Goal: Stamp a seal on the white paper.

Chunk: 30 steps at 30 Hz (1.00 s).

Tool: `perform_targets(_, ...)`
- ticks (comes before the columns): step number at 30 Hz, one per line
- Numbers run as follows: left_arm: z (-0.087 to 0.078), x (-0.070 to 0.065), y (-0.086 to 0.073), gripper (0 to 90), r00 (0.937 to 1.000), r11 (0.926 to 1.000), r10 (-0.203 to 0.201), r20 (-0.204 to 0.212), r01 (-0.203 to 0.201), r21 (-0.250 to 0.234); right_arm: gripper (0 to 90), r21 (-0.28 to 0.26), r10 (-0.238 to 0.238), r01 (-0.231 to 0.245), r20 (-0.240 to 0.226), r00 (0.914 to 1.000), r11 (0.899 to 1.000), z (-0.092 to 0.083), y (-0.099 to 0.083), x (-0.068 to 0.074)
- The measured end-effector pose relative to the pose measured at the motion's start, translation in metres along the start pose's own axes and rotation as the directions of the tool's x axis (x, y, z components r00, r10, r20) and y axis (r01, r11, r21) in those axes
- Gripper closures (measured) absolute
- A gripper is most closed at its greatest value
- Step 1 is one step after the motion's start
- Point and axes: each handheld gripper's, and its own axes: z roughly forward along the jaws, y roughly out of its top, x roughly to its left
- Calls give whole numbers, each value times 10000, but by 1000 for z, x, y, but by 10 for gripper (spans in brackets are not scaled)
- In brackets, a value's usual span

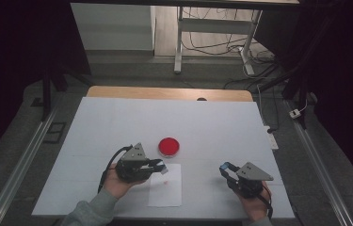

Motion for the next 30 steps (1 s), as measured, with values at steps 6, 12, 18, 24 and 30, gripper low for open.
perform_targets(6,-5,2,1,761,9998,9997,-192,0,192,-154,657,5,6,-6,-3,10000,10000,0,0,0)
perform_targets(12,-12,6,2,760,9987,9975,-512,44,514,-478,657,10,7,-7,-4,10000,10000,0,0,0)
perform_targets(18,-18,10,2,760,9973,9944,-735,45,736,-757,657,27,0,0,6,10000,10000,0,0,0)
perform_targets(24,-23,13,1,760,9953,9902,-964,78,967,-1006,657,26,-16,16,-3,10000,10000,1,0,0)
perform_targets(30,-23,14,1,760,9945,9884,-1049,14,1044,-1100,657,48,17,-17,-2,10000,10000,1,-1,0)
